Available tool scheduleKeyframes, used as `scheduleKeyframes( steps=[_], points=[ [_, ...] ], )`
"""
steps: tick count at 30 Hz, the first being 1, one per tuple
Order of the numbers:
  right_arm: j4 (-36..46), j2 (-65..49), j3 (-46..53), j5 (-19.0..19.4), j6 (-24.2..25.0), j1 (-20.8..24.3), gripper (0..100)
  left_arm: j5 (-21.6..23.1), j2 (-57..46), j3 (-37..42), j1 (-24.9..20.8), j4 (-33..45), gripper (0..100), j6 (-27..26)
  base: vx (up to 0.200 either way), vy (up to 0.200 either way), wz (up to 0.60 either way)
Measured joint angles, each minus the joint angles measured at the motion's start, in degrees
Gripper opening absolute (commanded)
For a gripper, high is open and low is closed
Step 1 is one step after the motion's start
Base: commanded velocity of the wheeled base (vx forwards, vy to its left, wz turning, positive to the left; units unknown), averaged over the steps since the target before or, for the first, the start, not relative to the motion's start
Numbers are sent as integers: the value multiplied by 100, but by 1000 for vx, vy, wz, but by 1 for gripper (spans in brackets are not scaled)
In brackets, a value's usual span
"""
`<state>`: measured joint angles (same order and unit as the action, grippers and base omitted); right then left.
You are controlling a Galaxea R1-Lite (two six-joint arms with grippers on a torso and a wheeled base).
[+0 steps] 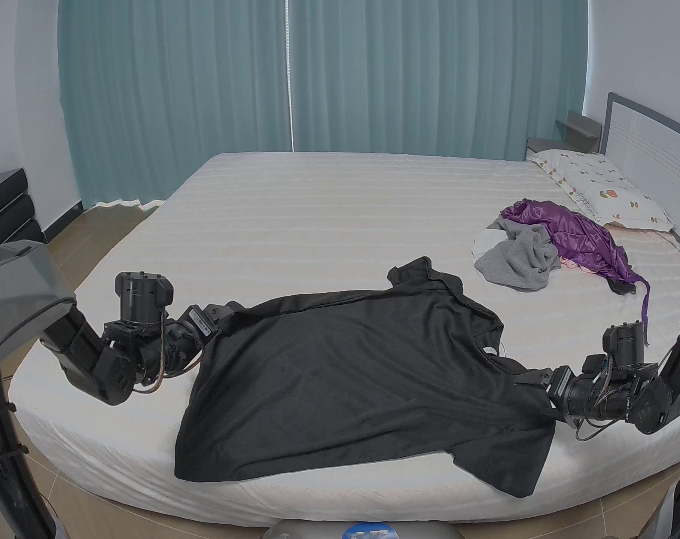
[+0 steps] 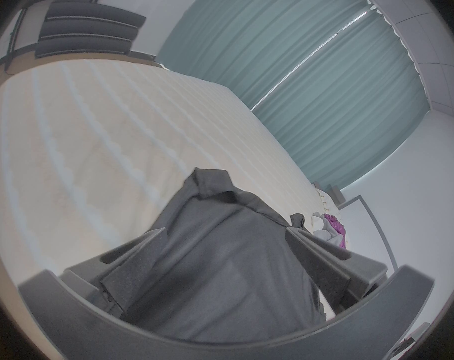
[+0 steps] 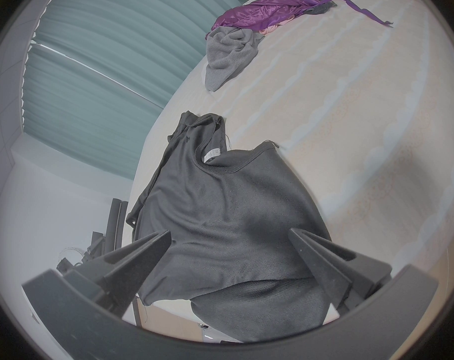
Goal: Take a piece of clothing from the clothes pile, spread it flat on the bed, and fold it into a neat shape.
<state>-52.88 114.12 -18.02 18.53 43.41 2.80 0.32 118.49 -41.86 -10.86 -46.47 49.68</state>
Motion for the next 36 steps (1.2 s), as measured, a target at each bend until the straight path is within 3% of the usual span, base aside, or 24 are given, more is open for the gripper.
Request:
scheduleKeyframes(
  steps=[7, 15, 26, 27, 32, 36],
  points=[
    [0, 63, -37, 11, 0, 15, 100, 305, 859, -1301, 127, 218, 100, -167, 0, 0, 0],
    [-5, 104, -77, 11, 152, 41, 100, 318, 1670, -2684, 315, 798, 100, -550, 0, 0, 0],
    [-7, 63, -100, 10, 288, 50, 100, 182, 2266, -3195, 327, 895, 100, -561, 0, 0, 0],
    [-10, 62, -96, 10, 290, 50, 100, 182, 2288, -3206, 325, 890, 0, -550, 0, 0, 0],
    [-11, 62, -67, 7, 290, 50, 100, 94, 2421, -3429, 329, 879, 0, -496, 0, 0, 0],
    [-10, 62, -55, 2, 288, 50, 100, -340, 2548, -3741, 349, 879, 0, -272, 0, 0, 0]
  ],
)
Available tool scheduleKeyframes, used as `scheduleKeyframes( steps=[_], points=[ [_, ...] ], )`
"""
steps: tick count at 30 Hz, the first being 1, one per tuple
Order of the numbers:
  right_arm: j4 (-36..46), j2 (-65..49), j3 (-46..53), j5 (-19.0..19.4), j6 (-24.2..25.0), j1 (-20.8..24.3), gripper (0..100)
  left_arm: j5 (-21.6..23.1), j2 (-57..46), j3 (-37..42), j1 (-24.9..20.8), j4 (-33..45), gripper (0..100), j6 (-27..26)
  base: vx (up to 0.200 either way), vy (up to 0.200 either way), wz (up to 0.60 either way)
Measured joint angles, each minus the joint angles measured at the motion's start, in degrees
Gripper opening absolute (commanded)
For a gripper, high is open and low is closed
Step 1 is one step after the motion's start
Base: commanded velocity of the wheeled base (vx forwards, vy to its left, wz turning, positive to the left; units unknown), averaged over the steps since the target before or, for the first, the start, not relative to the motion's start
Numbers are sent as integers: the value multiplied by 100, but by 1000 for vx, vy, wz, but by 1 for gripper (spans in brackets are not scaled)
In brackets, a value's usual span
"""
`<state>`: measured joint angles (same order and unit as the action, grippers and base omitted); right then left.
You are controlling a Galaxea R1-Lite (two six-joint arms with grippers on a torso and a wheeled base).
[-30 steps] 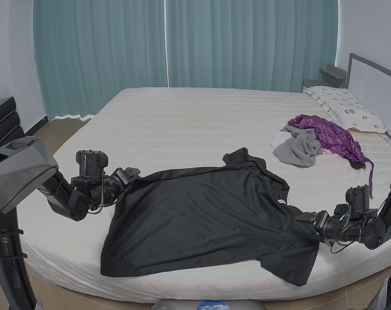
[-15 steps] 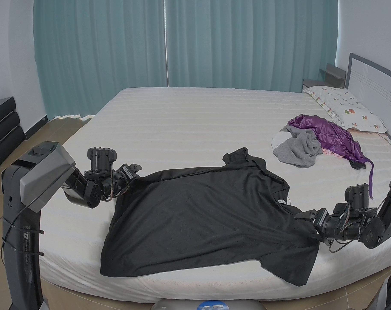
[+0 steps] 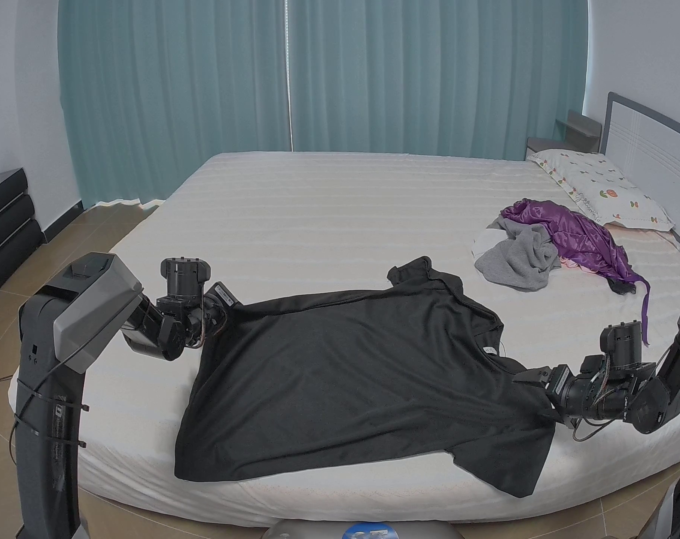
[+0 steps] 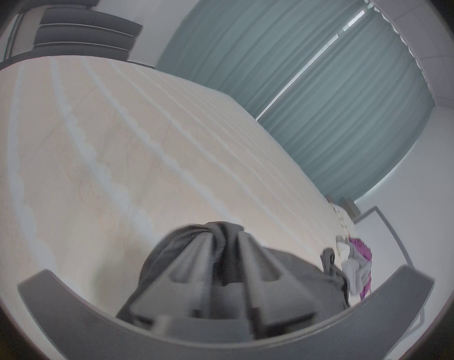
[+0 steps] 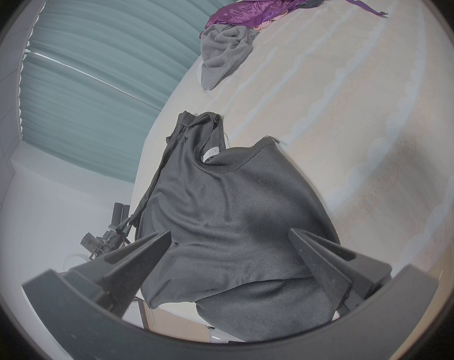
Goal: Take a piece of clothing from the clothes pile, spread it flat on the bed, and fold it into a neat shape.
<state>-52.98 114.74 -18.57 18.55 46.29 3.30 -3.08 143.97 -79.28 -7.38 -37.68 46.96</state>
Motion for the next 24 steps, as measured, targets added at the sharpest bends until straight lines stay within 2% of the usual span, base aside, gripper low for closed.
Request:
scheduleKeyframes(
  steps=[10, 16, 21, 22, 24],
  points=[
    [-261, 23, 21, -38, -1, 0, 100, -191, 327, -1196, 241, 79, 0, 171, 0, 0, 0],
    [-532, 102, 85, -44, -4, 11, 100, -193, 656, -2226, 330, 627, 0, -65, 0, 0, 0],
    [-727, 161, 129, -52, 62, 27, 100, -213, 1003, -2770, 335, 955, 0, -194, 0, 0, 0],
    [-769, 168, 132, -55, 90, 27, 100, -216, 1061, -2816, 328, 965, 100, -201, 0, 0, 0],
    [-890, 180, 145, -57, 167, 27, 100, -217, 1146, -2883, 317, 976, 100, -202, 0, 0, 0]
  ],
)
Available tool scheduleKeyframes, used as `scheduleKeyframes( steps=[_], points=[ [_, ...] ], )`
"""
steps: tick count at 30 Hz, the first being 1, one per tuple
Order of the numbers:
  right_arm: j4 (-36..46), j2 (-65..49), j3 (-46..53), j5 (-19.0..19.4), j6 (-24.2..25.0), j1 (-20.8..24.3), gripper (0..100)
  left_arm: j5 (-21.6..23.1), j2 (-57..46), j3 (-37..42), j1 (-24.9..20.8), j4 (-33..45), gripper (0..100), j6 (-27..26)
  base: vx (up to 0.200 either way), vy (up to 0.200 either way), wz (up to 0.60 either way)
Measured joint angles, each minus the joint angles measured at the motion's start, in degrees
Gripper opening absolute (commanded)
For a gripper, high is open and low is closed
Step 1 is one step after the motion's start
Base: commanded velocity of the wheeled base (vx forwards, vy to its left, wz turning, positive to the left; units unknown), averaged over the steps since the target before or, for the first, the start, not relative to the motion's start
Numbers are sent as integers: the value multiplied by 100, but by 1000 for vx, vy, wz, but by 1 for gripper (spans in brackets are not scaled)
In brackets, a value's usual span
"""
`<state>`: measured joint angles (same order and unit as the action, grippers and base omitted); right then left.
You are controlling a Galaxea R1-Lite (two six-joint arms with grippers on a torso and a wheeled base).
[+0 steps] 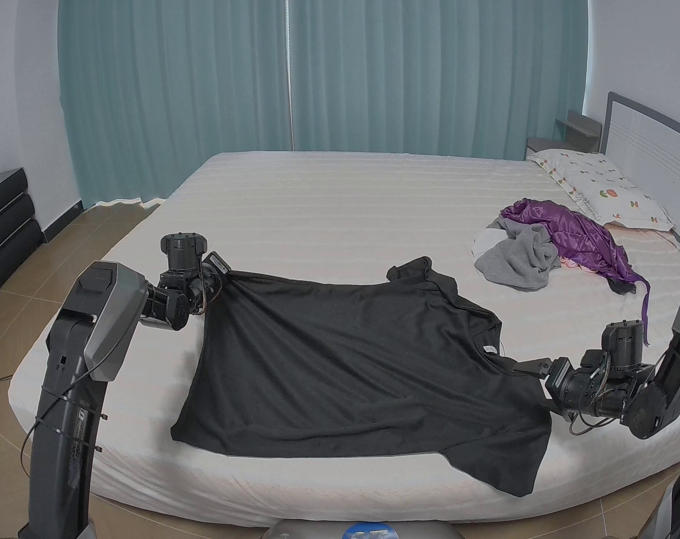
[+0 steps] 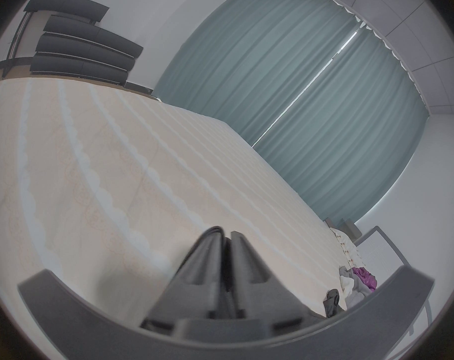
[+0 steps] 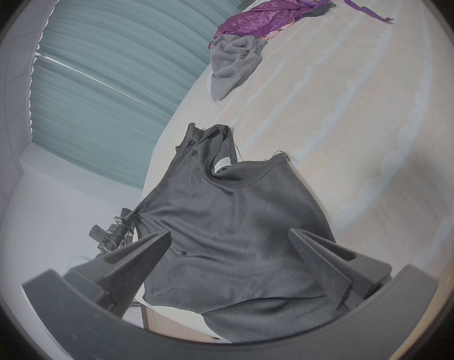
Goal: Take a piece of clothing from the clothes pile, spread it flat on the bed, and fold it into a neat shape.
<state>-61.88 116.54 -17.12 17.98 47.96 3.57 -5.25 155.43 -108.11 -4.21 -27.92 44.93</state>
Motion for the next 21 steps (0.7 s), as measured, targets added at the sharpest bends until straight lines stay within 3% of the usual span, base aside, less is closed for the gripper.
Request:
scheduleKeyframes(
  steps=[12, 21],
  points=[
    [-595, 52, 171, -17, 150, 0, 100, -10, 63, 179, 112, 6, 100, 116, 0, 0, 0],
    [-616, 88, 232, -17, 155, 6, 100, 334, -850, 1892, 258, -108, 100, 145, 0, 0, 0]
  ],
)
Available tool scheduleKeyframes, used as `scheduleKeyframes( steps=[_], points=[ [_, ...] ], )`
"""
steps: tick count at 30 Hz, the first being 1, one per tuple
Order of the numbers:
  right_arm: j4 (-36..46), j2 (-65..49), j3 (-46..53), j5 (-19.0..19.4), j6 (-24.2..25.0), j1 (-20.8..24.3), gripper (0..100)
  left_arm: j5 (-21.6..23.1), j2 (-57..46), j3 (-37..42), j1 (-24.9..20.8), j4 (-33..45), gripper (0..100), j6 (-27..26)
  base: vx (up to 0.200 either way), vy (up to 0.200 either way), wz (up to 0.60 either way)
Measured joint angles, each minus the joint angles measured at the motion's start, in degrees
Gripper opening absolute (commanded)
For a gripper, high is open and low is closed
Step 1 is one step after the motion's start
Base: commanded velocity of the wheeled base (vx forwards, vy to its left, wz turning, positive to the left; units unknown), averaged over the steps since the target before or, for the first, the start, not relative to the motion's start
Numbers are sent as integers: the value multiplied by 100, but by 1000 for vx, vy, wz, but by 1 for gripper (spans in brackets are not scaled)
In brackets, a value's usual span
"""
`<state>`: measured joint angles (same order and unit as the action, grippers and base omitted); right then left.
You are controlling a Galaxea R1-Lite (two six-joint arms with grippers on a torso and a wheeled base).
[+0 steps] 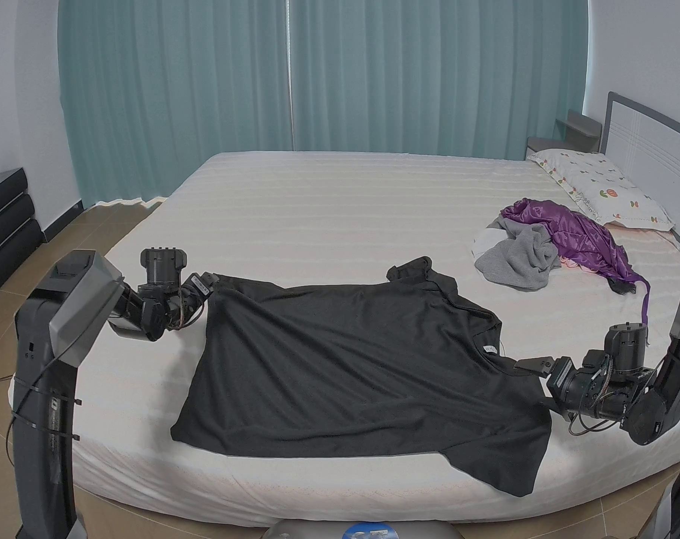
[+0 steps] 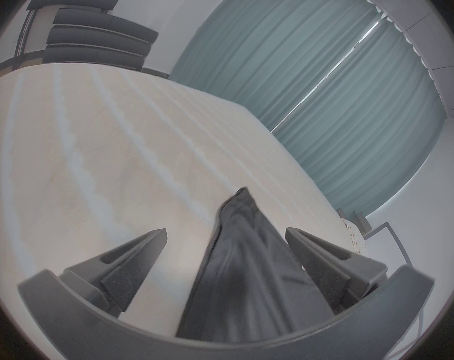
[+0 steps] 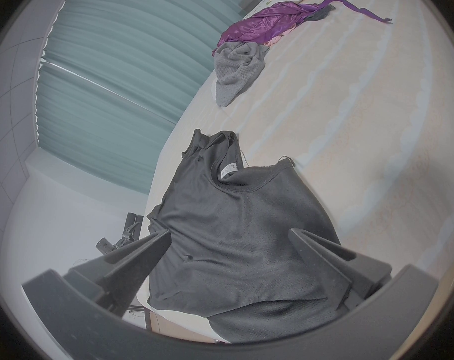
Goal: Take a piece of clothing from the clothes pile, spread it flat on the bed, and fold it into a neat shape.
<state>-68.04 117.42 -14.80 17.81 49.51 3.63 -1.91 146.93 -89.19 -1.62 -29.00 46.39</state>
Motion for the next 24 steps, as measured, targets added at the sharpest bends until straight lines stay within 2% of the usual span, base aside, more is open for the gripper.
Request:
scheduleKeyframes(
  steps=[13, 19, 24],
  points=[
    [-4, 13, 96, 4, -2, 5, 100, 500, -1723, 3583, 124, -920, 100, 11, 0, 0, 0],
    [-6, 16, 140, 9, -5, 5, 100, 623, -2334, 5283, 127, -1676, 100, 99, 0, 0, 0],
    [-6, 20, 193, 11, -10, 6, 100, 691, -2703, 6331, 46, -2341, 100, 364, 0, 0, 0]
  ],
)
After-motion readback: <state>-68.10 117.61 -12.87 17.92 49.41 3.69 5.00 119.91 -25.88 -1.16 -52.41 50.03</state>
